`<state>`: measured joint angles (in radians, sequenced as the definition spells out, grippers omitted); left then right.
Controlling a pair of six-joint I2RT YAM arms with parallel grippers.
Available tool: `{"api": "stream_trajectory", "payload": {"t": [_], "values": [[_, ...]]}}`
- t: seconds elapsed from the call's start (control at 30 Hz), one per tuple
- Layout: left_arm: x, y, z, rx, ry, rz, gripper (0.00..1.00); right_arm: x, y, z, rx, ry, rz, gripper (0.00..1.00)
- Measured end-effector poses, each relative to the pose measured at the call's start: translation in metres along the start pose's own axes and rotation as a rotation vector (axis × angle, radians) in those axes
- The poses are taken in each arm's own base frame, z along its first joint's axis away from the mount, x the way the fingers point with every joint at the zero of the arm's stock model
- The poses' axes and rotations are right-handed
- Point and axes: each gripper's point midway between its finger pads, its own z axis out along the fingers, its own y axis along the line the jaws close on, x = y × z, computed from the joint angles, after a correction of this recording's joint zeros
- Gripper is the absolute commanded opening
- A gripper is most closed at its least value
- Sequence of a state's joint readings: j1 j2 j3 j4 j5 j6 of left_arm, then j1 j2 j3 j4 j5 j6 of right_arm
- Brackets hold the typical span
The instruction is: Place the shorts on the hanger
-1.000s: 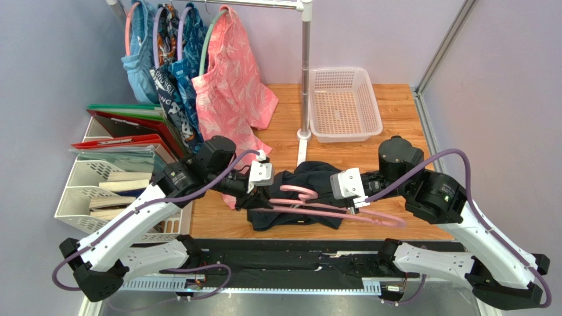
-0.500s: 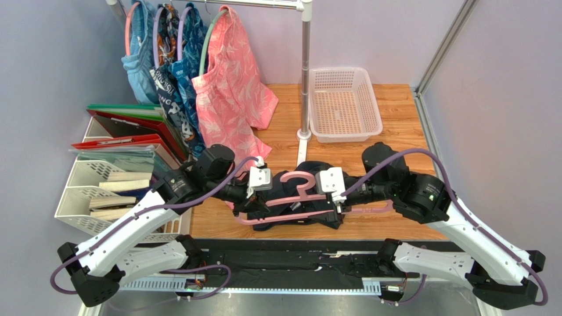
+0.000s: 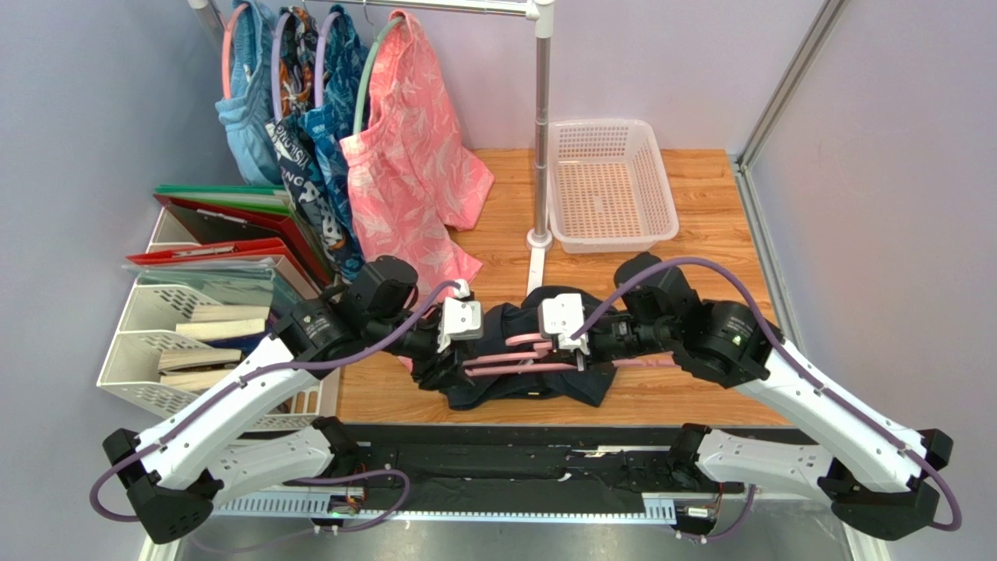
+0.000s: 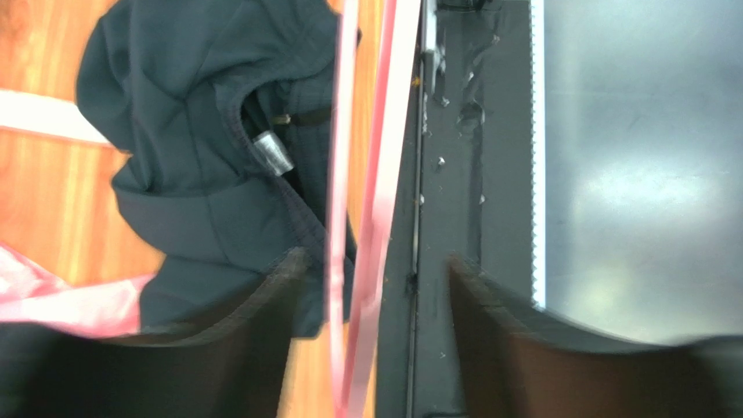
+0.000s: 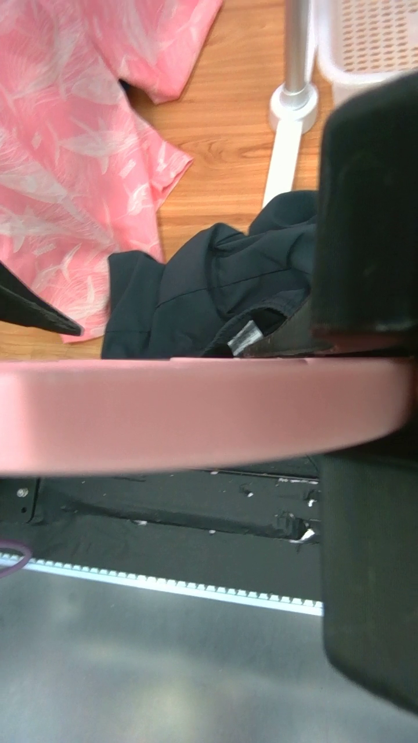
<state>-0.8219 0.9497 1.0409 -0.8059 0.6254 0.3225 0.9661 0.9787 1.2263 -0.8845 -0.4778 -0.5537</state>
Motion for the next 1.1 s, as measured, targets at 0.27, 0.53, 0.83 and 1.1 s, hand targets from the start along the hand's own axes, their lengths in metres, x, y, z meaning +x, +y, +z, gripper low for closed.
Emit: {"api": "stream_trajectory", "payload": {"t": [0.27, 0.53, 0.83, 1.1], "values": [[0.061, -0.006, -0.001, 0.004, 0.119, 0.096, 0.69, 0.035, 0.032, -0.042, 0.042, 0.013, -0.107, 0.0], [0.129, -0.005, 0.023, 0.06, 0.323, 0.23, 0.65, 0.073, 0.049, -0.044, -0.007, 0.099, -0.149, 0.0], [0.157, 0.015, 0.051, 0.034, 0.422, 0.375, 0.71, 0.091, 0.041, -0.04, 0.004, 0.185, -0.189, 0.0], [0.163, 0.029, 0.068, 0.023, 0.442, 0.485, 0.66, 0.096, 0.035, -0.045, 0.038, 0.214, -0.225, 0.0]]}}
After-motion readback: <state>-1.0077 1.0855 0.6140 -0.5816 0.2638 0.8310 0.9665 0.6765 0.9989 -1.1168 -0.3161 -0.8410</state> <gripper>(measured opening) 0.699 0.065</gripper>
